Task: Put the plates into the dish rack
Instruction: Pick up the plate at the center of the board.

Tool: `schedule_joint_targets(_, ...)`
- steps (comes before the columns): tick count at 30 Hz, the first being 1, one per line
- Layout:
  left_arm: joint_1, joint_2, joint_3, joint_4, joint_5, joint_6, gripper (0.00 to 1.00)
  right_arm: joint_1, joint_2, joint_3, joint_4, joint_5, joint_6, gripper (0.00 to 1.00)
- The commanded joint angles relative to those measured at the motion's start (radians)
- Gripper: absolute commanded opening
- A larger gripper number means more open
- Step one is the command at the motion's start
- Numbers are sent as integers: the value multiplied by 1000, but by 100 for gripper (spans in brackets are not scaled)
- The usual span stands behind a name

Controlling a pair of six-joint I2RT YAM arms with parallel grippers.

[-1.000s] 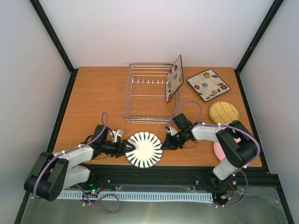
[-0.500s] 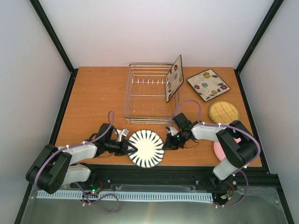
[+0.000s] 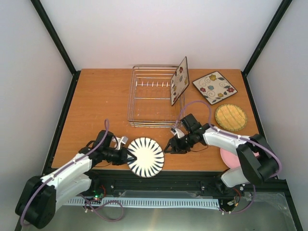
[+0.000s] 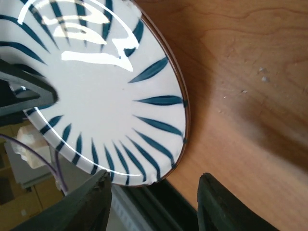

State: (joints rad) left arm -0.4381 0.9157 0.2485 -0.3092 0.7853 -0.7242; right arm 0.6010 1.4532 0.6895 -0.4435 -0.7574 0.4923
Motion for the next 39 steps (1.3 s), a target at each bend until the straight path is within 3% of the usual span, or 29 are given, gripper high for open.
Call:
schedule_joint_targets(1,-11,-82,56,-223,-80,-26,1,-18,-103,29,-92,-37,-31,51)
schedule_joint_targets(8,-11,-212,199,-312,-35,-74,1,-64,-305,94,-254,-79,-69,65)
schedule_joint_targets(16,-11,-293,380,-227,-7,-231,1,-74,-387,159,-237,-52,5,75)
schedule_joint_targets(25,12,-186,593,-189,-105,-205,1,-91,-398,265,-59,38,213,74)
schedule_joint_targets(31,130,-51,620,42,-90,-190,1,-95,-475,289,59,176,361,72)
schedule_joint_targets(39,149,240,797,327,-26,-165,1,-85,-483,204,232,252,513,61)
